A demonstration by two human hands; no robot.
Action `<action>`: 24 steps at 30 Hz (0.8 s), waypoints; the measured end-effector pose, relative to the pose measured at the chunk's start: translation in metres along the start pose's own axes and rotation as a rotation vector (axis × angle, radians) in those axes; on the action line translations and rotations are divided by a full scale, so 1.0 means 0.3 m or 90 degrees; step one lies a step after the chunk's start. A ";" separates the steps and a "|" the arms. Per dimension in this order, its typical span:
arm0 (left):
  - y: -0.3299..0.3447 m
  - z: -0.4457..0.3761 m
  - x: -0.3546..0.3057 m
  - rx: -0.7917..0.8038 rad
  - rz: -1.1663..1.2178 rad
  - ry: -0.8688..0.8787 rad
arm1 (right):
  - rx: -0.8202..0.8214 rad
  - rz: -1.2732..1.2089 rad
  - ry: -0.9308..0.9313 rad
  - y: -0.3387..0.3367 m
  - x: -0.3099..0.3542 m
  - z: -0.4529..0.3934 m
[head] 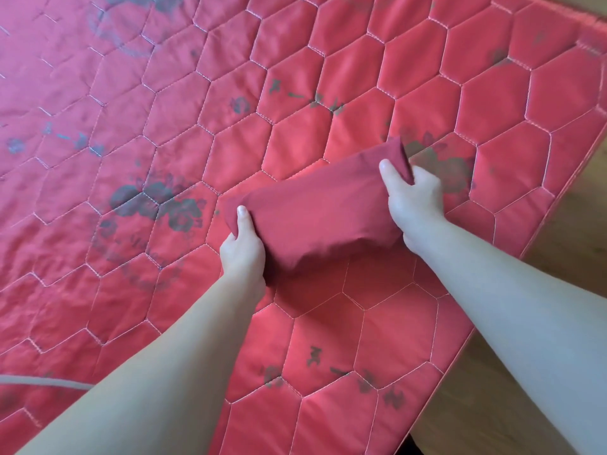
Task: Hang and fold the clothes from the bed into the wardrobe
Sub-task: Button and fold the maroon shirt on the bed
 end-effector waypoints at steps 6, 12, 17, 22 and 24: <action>-0.015 0.151 -0.134 -0.002 0.051 0.075 | -0.118 -0.017 -0.053 -0.137 0.109 0.077; -0.108 0.519 -0.368 0.069 -0.069 0.264 | -0.200 -0.007 -0.097 -0.404 0.387 0.330; -0.204 0.917 -0.498 0.150 -0.108 0.388 | -0.244 -0.071 -0.107 -0.661 0.543 0.622; -0.259 1.332 -0.607 0.212 -0.070 0.491 | -0.314 -0.110 -0.115 -0.981 0.768 0.908; -0.264 1.508 -0.665 0.237 -0.046 0.529 | -0.328 -0.140 -0.142 -1.134 0.883 1.007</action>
Point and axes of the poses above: each hand's wrist, its own z-axis away from the middle knuckle, its own y-axis out of the palm, x = y × z, the point moved 10 cm from there along -z, towards the middle knuckle
